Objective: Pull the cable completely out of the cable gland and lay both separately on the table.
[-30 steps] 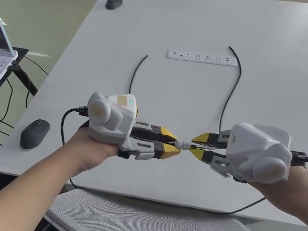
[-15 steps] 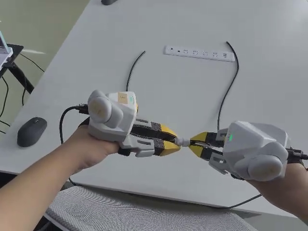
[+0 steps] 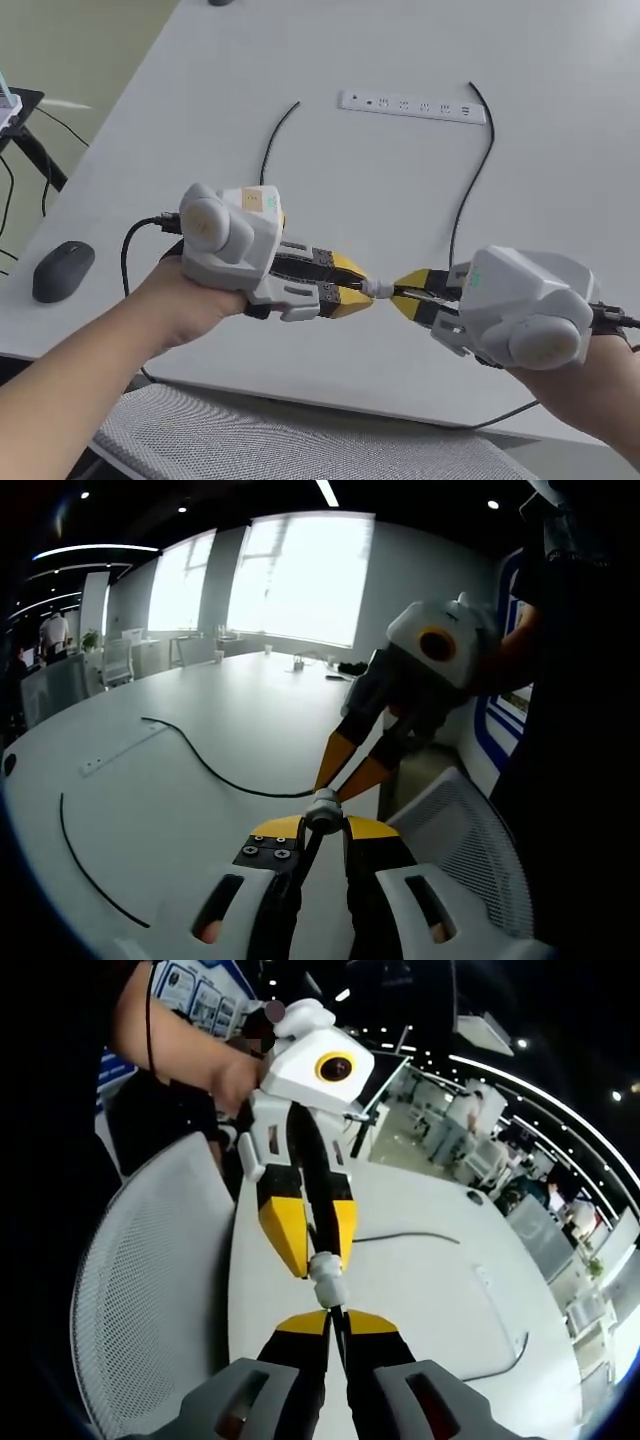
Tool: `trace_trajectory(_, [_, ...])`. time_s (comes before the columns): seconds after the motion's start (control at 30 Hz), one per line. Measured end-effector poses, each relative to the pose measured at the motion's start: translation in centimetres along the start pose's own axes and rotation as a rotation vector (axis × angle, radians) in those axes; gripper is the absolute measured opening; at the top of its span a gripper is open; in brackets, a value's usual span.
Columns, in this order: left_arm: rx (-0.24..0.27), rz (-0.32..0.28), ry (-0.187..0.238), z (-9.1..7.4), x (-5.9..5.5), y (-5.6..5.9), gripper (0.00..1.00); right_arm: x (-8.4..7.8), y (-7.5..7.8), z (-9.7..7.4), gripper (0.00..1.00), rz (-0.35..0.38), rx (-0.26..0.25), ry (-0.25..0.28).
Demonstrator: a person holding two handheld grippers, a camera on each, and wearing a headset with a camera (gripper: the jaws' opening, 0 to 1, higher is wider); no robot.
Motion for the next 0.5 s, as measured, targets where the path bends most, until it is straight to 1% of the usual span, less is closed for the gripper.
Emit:
trace_trajectory(0.17, [0.012,0.003,0.003,0.01,0.07,-0.05,0.15,-0.09,0.11,0.08,0.0,-0.014,-0.018,-0.009])
trace_trajectory(0.3, [0.015,0.0,0.004,0.02,0.05,-0.22,0.15,-0.18,0.22,0.13,0.0,-0.002,-0.021,-0.006])
trace_trajectory(0.37, [0.018,0.002,0.002,0.04,-0.02,-0.34,0.15,-0.31,0.3,0.16,0.0,-0.005,-0.027,-0.019])
trace_trajectory(0.5, [0.02,0.002,0.005,0.06,-0.04,-0.51,0.15,-0.53,0.45,0.11,0.0,0.007,-0.029,-0.018])
Point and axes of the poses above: the centre of the closed fingertips' face, and the gripper's own axes: z roughly forward along the fingers, y roughly to its right, x roughly out of its top, the point moved 10 cm from there along -z, roughly backward along the fingers, and after that the axes turned 5 degrees about -x, right-handed, at the moved point
